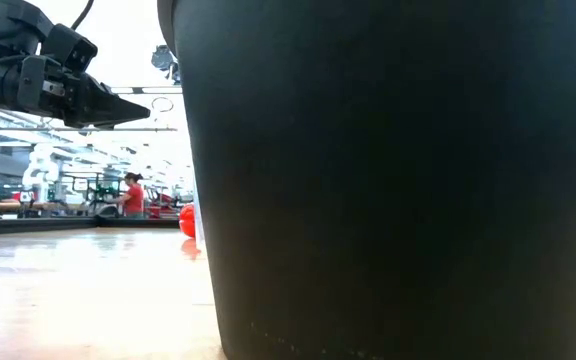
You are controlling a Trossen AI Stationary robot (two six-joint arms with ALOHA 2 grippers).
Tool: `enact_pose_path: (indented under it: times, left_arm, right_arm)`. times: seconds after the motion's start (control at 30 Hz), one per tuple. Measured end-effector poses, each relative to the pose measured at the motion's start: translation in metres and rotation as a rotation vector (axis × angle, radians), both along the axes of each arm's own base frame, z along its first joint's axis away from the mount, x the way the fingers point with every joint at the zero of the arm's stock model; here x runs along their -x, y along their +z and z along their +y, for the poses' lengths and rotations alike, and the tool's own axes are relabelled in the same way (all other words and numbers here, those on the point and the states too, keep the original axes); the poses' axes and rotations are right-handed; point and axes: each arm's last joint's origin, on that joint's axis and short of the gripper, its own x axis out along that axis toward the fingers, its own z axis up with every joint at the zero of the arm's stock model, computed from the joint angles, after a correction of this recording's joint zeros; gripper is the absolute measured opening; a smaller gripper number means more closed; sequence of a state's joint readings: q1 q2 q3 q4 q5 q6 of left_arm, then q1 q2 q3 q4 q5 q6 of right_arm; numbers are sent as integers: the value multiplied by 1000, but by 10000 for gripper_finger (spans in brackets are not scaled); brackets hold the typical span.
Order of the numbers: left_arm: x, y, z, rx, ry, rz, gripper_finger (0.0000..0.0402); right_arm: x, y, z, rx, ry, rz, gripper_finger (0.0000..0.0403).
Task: Pick and placing Produce into tupperware
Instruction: Put the brown kiwi into the transparent bin
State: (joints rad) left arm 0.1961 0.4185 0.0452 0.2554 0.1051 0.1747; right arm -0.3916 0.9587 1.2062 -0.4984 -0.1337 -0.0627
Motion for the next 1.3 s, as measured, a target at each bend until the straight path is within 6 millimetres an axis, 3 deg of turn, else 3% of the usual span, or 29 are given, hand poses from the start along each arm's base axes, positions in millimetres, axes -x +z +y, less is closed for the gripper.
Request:
enact_pose_path:
  times: [0.6, 1.3]
  left_arm:
    - [0, 0, 0, 0, 0, 1, 21]
    - [0, -1, 0, 7, 1, 7, 21]
  right_arm:
    - [72, -20, 35, -9, 37, -308, 238]
    - [70, -113, 38, -91, 38, -377, 236]
